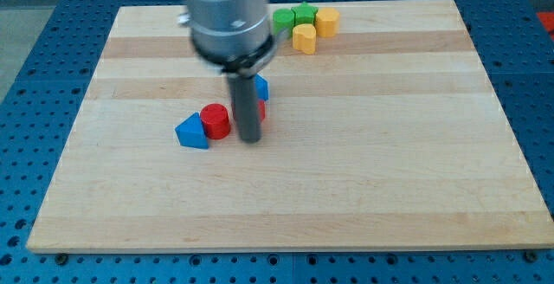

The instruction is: Move your arm towards blue triangle

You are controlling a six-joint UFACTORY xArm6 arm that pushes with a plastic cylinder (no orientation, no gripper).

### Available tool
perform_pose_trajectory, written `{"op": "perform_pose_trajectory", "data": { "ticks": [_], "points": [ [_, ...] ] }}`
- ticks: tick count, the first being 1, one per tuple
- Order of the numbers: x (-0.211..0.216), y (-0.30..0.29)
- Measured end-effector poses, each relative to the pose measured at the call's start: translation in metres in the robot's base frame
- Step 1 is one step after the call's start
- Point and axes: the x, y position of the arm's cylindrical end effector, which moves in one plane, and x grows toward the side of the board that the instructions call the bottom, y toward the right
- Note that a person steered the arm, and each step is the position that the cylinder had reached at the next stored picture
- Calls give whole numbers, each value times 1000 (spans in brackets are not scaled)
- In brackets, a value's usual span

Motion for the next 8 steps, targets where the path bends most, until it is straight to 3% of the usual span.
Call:
{"op": "perform_pose_trajectory", "data": {
  "ticks": [1, 2, 4, 5, 8],
  "points": [
    [-40, 36],
    [-47, 43],
    [-17, 60],
    [34, 38],
    [56, -83]
  ]
}}
